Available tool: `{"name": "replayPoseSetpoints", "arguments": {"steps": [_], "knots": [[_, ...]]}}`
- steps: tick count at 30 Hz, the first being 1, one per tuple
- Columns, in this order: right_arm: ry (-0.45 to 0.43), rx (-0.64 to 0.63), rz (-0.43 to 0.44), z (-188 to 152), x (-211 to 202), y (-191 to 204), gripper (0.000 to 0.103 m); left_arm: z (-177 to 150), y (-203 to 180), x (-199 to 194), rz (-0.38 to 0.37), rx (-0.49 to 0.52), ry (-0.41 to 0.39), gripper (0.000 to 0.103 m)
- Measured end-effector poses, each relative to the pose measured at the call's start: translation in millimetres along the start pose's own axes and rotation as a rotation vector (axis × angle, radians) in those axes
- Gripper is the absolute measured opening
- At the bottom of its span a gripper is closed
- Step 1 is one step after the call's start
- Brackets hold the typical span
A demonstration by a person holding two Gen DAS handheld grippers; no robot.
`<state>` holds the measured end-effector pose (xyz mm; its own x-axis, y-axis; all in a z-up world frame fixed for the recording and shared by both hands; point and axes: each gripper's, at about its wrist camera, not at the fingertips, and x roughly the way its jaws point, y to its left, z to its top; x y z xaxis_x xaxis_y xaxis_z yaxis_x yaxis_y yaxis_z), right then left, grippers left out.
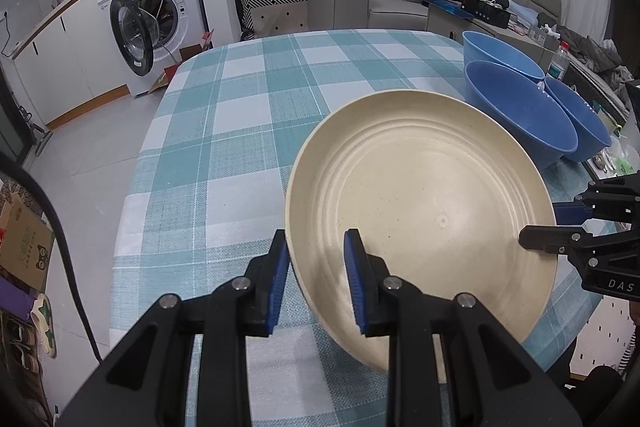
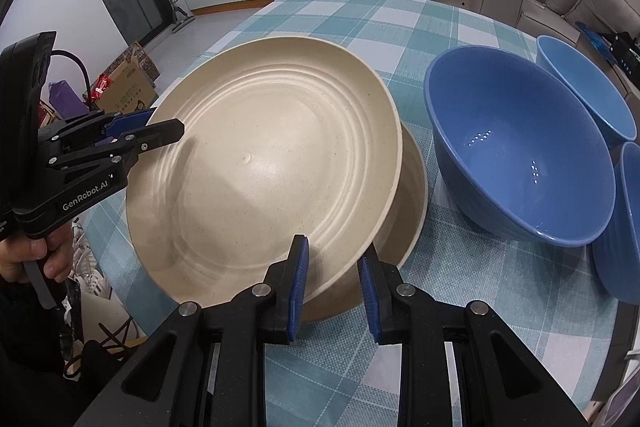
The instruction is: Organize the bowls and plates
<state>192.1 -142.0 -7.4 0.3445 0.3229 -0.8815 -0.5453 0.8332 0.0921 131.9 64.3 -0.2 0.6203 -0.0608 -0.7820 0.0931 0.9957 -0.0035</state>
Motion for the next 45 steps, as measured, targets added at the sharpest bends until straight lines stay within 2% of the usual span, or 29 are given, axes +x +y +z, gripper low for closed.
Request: {"name": "replayPoseSetpoints", "arguments": {"steps": [45], "knots": [[0.069,-0.006,-0.096,1.7,14.9,-17.5,0.027,1.7,-20.9,25.9,-0.03,0.059,0.072,0.026]]}}
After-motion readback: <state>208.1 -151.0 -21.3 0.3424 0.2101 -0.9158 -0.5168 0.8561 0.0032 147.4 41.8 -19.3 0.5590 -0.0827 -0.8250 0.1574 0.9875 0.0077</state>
